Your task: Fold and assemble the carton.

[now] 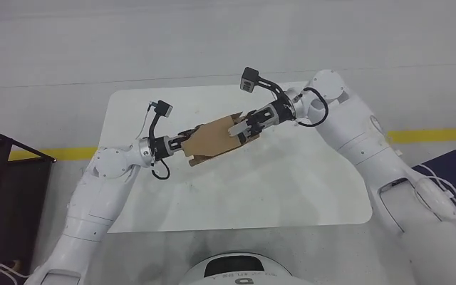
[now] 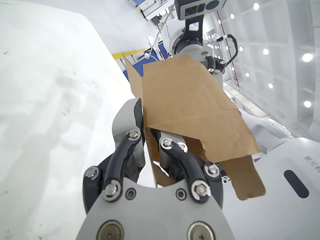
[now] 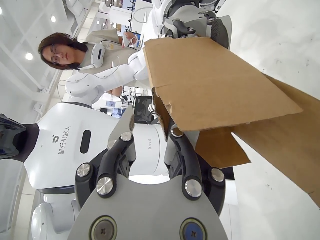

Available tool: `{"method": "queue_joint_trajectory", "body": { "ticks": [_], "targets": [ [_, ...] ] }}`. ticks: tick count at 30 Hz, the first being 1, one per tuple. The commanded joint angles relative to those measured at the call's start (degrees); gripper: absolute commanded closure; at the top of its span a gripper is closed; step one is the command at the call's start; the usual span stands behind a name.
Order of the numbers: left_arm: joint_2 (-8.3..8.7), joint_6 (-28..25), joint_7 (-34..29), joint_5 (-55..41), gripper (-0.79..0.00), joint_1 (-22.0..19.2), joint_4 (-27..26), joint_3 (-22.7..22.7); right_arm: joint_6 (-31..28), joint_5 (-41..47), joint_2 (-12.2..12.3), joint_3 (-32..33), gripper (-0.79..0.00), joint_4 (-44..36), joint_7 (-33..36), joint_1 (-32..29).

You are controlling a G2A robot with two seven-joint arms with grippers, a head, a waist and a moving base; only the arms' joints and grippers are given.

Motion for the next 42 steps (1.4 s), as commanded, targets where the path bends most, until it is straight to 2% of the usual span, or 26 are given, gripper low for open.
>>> {"method": "queue_joint_trajectory", "body": {
  "ticks": [1, 14, 18, 20, 23, 25, 30, 34, 35, 36, 37, 42],
  "targets": [
    [0.04, -0.04, -0.15, -0.07, 0.0, -0.06, 0.05, 0.07, -0.3, 0.2, -0.22, -0.28, -0.379, 0.47, 0.0, 0.32],
    [0.27, -0.18, -1.21, -0.59, 0.0, -0.23, 0.13, 0.57, -4.31, 0.47, -2.71, -2.26, -0.385, 6.32, -0.94, 2.46],
    [0.34, -0.13, -1.46, -0.76, 0.0, -0.35, 0.24, 0.74, -4.71, 1.35, -3.55, -2.52, -0.351, 7.61, -0.97, 3.01],
    [0.36, -0.11, -1.49, -0.98, 0.0, -0.47, 0.27, 0.8, -4.31, 3.25, -4.06, -2.74, -0.314, 7.79, -0.57, 2.68],
    [0.39, -0.15, -1.44, -1.07, 0.0, -0.71, 0.41, 0.84, -3.74, 6.37, -4.96, -3.54, -0.179, 8.04, 0.0, 1.96],
    [0.42, -0.24, -1.43, -1.11, 0.0, -0.82, 0.58, 0.85, -3.74, 6.95, -5.44, -4.12, 0.0, 8.32, 0.0, 1.99],
    [0.54, -0.36, -1.25, -0.89, 0.0, -1.01, 1.26, 0.63, -3.74, 6.89, -6.0, -4.11, 0.0, 8.63, 0.0, 2.61],
    [0.67, -0.56, -0.57, -1.1, 0.0, -1.1, 1.63, 0.1, -3.74, 3.82, -5.57, -3.32, 0.0, 8.47, 0.0, 3.31],
    [0.72, -0.61, -0.3, -1.45, -0.209, -1.07, 1.75, -0.22, -3.74, 3.35, -5.29, -2.81, 0.0, 8.46, 0.0, 3.44],
    [0.77, -0.6, -0.11, -1.91, -0.557, -1.03, 1.88, -0.6, -3.74, 2.73, -4.91, -2.11, 0.0, 8.54, 0.0, 3.61],
    [0.84, -0.56, 0.02, -2.84, -0.785, -0.91, 2.04, -1.05, -3.74, 2.18, -4.47, -1.26, 0.0, 8.63, 0.0, 3.71],
    [1.43, -0.58, -1.28, -8.63, -0.785, 0.15, 3.56, -4.54, -3.74, -0.43, -1.86, 3.89, 0.0, 7.82, 0.0, 3.11]
  ]
}}
